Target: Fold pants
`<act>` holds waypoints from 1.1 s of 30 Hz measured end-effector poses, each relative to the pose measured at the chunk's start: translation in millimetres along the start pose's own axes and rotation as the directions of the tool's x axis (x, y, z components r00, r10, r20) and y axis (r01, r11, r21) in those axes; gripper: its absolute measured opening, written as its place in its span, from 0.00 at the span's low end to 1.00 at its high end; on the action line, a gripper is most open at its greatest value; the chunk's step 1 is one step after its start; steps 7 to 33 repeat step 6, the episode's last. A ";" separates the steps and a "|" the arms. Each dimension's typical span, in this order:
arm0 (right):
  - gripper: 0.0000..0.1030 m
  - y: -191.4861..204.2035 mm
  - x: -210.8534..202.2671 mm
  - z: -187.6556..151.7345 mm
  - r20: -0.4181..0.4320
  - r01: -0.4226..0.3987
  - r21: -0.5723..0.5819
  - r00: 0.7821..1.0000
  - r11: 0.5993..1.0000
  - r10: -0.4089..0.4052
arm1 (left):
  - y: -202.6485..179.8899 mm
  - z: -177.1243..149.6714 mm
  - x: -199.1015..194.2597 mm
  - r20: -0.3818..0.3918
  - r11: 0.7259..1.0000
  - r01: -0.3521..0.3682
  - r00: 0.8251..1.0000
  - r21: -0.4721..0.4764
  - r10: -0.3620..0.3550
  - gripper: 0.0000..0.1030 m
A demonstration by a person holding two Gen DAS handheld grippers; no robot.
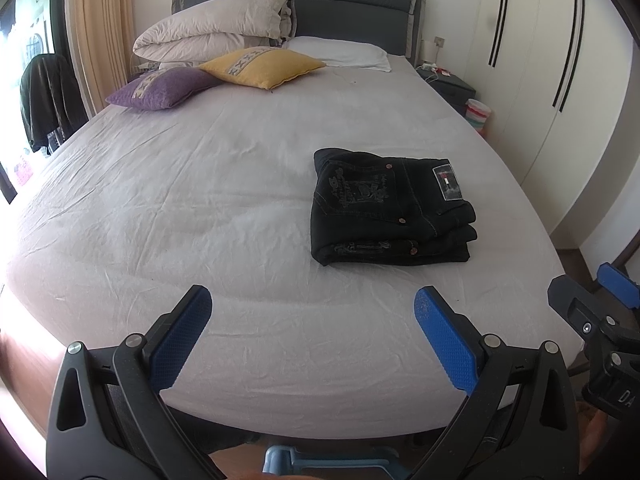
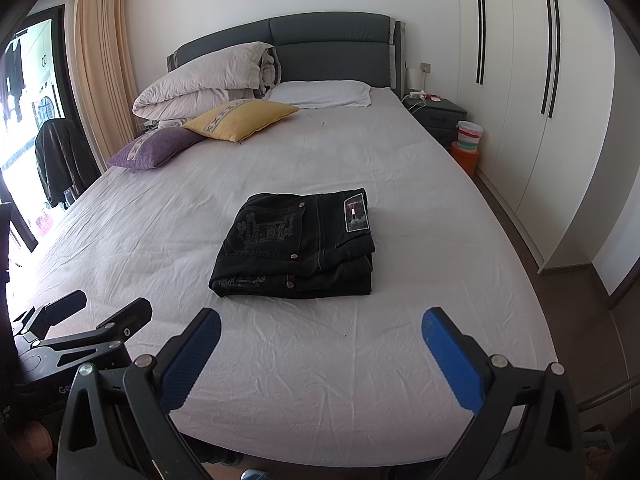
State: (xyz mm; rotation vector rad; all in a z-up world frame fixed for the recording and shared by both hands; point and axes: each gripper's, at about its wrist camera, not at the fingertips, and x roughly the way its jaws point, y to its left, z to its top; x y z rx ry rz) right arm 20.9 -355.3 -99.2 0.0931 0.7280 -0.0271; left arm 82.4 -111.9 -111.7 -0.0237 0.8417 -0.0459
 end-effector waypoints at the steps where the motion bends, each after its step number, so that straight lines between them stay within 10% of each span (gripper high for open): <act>1: 1.00 -1.0 0.4 0.7 0.000 0.000 -0.001 1.000 1.000 0.000 | -0.2 -0.2 0.1 0.002 1.000 0.001 1.000 0.001 -0.001 1.00; 33: 1.00 -1.8 1.0 0.6 0.000 0.000 -0.001 1.000 1.000 0.000 | -1.1 0.7 -0.9 0.004 1.000 0.008 1.000 0.003 -0.008 1.00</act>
